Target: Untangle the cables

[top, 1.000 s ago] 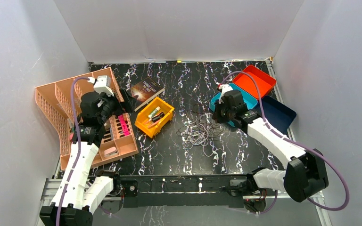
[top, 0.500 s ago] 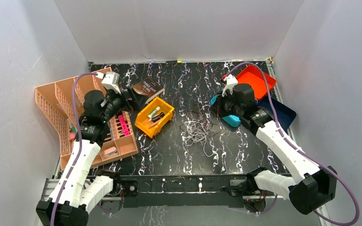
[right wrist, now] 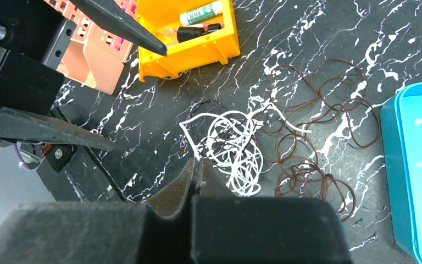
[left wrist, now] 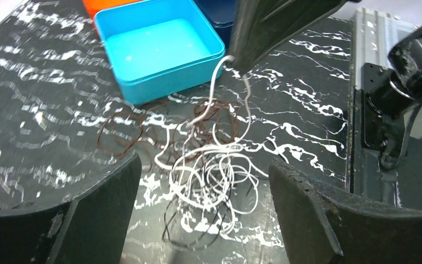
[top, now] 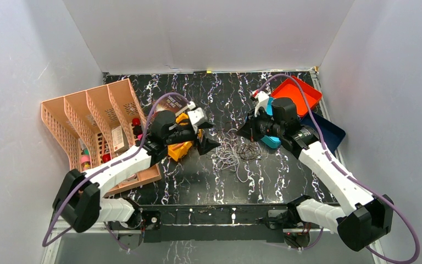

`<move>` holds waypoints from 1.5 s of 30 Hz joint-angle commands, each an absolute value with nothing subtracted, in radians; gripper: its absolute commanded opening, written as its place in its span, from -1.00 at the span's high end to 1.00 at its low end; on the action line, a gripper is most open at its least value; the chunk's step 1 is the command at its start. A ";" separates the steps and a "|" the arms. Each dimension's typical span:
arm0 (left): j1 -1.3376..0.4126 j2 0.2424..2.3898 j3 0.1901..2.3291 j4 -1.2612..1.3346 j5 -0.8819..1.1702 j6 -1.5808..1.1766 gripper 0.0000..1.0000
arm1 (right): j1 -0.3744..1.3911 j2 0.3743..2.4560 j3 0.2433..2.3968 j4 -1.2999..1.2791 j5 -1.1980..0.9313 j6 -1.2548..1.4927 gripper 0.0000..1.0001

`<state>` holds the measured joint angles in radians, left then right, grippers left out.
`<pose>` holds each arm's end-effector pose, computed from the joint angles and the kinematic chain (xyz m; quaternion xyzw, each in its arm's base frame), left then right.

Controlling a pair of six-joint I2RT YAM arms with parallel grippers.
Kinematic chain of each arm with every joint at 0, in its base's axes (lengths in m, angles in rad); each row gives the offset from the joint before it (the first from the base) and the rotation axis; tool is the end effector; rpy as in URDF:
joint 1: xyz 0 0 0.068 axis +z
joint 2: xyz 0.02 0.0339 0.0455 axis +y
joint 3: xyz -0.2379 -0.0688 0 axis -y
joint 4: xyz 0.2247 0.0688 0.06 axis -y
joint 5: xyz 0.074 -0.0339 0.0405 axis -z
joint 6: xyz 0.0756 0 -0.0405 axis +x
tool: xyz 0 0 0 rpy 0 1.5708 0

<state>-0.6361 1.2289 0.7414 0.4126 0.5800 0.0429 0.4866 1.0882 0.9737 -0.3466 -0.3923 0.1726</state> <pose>0.2197 -0.2138 0.2751 0.4173 0.5976 -0.3910 0.5620 0.2238 0.1511 0.2942 -0.2318 0.8074 0.3240 0.4353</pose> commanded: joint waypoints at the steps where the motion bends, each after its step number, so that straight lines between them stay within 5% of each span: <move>1: -0.671 1.311 0.842 0.511 0.738 0.202 -0.64 | 0.495 1.086 0.969 -0.319 -0.426 0.154 1.00; 19: -0.719 1.511 0.944 0.577 0.730 0.201 -0.16 | 0.497 1.089 0.967 -0.343 -0.450 0.137 1.00; 31: -0.719 1.519 0.965 0.557 0.724 0.188 1.00 | 0.498 1.073 0.953 -0.333 -0.421 0.138 0.98; 41: -0.719 1.481 1.057 0.384 0.658 0.166 1.00 | 0.497 0.909 0.792 -0.074 -0.246 0.246 -0.26; 45: -0.718 1.468 1.088 0.325 0.632 0.142 1.00 | 0.497 0.845 0.694 0.071 -0.262 0.250 -0.34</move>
